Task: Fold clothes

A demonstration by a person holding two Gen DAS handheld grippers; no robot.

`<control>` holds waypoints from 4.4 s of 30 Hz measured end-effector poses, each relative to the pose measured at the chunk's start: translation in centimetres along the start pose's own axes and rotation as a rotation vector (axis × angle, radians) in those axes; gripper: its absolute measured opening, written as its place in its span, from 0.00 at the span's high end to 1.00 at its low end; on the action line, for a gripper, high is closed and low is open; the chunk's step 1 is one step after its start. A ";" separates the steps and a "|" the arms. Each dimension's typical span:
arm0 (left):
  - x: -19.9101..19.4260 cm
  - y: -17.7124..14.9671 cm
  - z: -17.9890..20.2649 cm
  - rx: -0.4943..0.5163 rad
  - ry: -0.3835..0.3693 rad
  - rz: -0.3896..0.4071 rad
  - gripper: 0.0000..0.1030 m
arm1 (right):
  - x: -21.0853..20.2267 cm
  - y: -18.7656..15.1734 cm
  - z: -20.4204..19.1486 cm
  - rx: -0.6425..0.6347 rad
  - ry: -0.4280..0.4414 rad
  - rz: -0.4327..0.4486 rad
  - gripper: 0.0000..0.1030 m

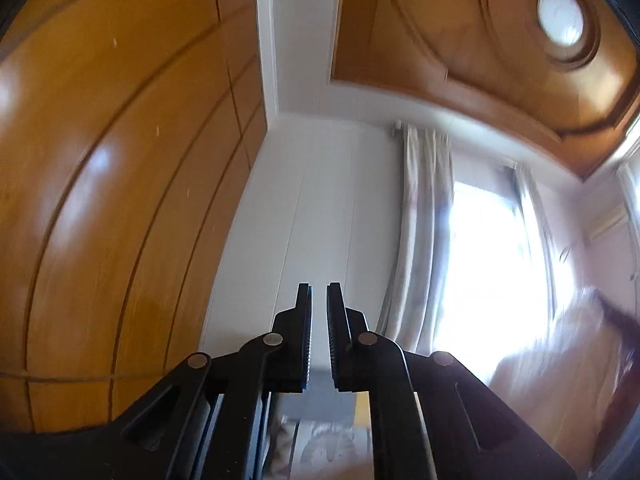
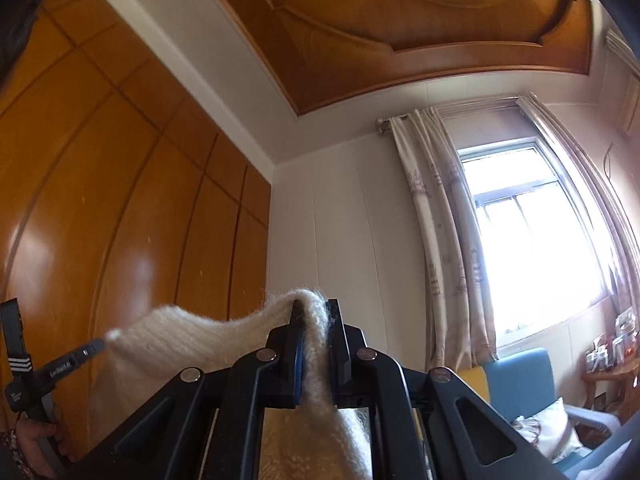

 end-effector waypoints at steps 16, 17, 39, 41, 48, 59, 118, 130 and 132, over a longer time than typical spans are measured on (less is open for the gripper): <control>0.6 -30.7 -4.8 -0.029 0.029 -0.974 0.82 | 1.0 -25.6 2.7 0.127 0.046 -0.942 0.77; 0.2 -32.4 -5.2 -0.037 0.020 -1.030 0.82 | 0.2 -27.7 3.3 0.167 0.041 -1.012 0.77; -1.0 -40.5 -1.2 -0.006 -0.298 -1.205 0.80 | -16.6 -38.8 -8.6 0.069 0.859 -1.641 0.73; -3.7 -40.2 -0.1 0.017 -0.403 -1.222 0.80 | -17.4 -41.0 -8.6 0.051 0.839 -1.693 0.73; -15.2 -41.1 2.9 0.203 -0.606 -1.239 0.65 | -25.5 -49.2 -11.6 -0.136 0.951 -2.004 0.71; -23.4 -48.7 6.5 0.487 -0.836 -1.472 0.60 | -33.8 -66.0 -12.0 0.163 0.812 -2.301 0.64; -25.5 -60.6 5.2 0.373 -0.629 -2.024 0.60 | -35.3 -86.4 -9.1 0.563 0.076 -2.494 0.35; -26.8 -55.3 6.7 0.557 -0.815 -1.882 0.60 | -30.9 -77.0 -9.9 0.797 0.517 -2.365 0.84; -26.5 -53.5 6.9 0.623 -0.817 -1.800 0.60 | -30.6 -73.9 -9.9 0.833 0.553 -2.356 0.84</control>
Point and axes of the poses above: each gripper's, at about its wrist camera, not at the fingertips, and x roughly the way its jaws point, z to its right, y to its top, the point moved 1 cm from there along x, roughly the way its jaws point, and after that the axes turned 5 degrees about -x, right-handed, at the moved point
